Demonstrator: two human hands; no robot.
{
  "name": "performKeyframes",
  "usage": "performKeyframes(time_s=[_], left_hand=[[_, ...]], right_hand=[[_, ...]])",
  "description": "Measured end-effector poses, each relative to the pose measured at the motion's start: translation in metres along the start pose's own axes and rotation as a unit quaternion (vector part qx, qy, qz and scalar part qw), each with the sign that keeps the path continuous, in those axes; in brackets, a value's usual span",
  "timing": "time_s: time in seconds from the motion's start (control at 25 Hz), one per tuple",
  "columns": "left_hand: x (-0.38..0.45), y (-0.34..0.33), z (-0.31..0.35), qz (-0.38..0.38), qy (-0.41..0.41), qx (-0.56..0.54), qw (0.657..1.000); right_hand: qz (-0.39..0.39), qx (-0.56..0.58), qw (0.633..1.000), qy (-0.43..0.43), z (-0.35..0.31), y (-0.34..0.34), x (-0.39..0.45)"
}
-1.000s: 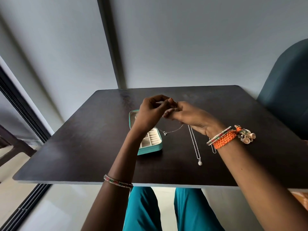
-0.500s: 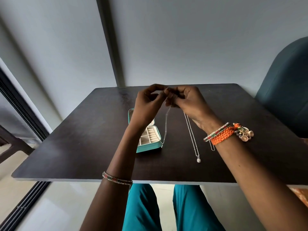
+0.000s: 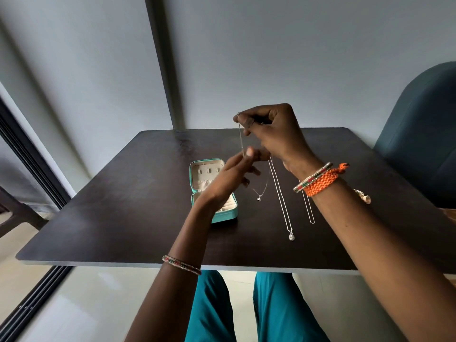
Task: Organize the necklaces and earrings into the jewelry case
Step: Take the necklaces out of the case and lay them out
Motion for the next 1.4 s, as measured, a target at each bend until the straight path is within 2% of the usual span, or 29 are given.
performKeyframes(time_s=[0.12, 0.24, 0.36, 0.52, 0.64, 0.84, 1.08, 1.24, 1.4], left_hand=[[0.0, -0.015, -0.024, -0.035, -0.007, 0.012, 0.999], [-0.005, -0.021, -0.039, -0.042, 0.0, -0.05, 0.998], [-0.011, -0.018, -0.053, -0.013, 0.045, -0.107, 0.993], [-0.019, -0.012, -0.06, 0.039, 0.065, -0.145, 0.986], [-0.023, -0.009, -0.061, 0.074, 0.077, -0.158, 0.982], [-0.03, -0.011, -0.066, 0.105, 0.118, -0.134, 0.978], [-0.043, -0.02, -0.067, 0.107, 0.152, -0.102, 0.977], [-0.053, -0.028, -0.073, 0.113, 0.18, -0.075, 0.974], [-0.065, -0.031, -0.091, 0.134, 0.25, -0.026, 0.959]], right_hand=[[0.008, 0.017, 1.0, -0.023, 0.004, 0.006, 0.011], [0.03, 0.043, 0.997, -0.053, 0.017, 0.018, 0.022], [0.058, 0.024, 0.994, -0.084, 0.038, 0.031, 0.04], [0.081, -0.019, 0.987, -0.135, 0.071, 0.044, 0.06], [0.082, -0.003, 0.981, -0.175, 0.093, 0.043, 0.064], [0.094, 0.016, 0.973, -0.212, 0.12, 0.039, 0.062], [0.079, -0.011, 0.966, -0.246, 0.145, 0.033, 0.06], [0.033, -0.089, 0.965, -0.243, 0.162, 0.021, 0.055], [0.002, -0.147, 0.964, -0.222, 0.176, 0.01, 0.05]])
Point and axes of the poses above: each hand's wrist, its own x-axis towards the middle knuckle, its own y-axis out of the back of the hand, z = x × y, the point moved 8 cm from there along x, towards the middle knuckle, and after that the axes turned 2 degrees about -z, right-handed, at the moved point
